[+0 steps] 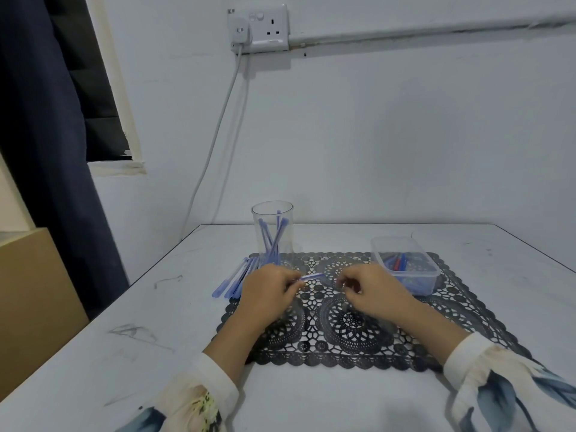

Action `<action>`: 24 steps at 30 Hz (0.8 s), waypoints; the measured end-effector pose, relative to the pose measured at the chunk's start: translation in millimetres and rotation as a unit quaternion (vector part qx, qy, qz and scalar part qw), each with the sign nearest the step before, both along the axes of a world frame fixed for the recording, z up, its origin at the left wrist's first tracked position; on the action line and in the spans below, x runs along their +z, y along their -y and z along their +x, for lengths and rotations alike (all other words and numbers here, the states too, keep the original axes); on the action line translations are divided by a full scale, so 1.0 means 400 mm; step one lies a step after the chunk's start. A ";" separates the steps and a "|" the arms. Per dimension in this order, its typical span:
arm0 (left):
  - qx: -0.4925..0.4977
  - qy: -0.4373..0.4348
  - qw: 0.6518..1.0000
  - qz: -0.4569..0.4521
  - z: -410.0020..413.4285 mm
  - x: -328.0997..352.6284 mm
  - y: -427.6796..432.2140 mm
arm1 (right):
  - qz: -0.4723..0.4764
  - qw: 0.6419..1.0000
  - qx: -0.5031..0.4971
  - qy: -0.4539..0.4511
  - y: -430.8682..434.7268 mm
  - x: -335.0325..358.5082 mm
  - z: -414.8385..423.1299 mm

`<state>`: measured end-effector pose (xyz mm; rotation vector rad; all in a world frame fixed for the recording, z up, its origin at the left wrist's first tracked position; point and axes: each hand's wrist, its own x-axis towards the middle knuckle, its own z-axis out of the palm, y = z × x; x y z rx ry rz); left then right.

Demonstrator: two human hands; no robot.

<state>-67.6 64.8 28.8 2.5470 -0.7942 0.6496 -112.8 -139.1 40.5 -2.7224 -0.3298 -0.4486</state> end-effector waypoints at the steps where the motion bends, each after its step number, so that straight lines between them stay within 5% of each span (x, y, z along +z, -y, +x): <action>1: 0.004 -0.001 1.000 0.001 0.002 0.000 -0.002 | -0.028 0.999 0.006 -0.018 0.003 0.001 -0.001; 10: 0.010 -0.001 1.000 0.019 0.008 0.001 -0.008 | -0.196 0.977 0.075 -0.034 0.019 -0.008 0.005; 18: 0.008 -0.004 1.000 0.029 0.006 0.006 -0.009 | -0.153 0.986 0.051 -0.051 0.014 -0.012 0.011; 24: -0.003 -0.003 0.999 0.037 0.000 0.006 -0.003 | -0.024 1.000 -0.012 0.007 -0.001 -0.013 0.013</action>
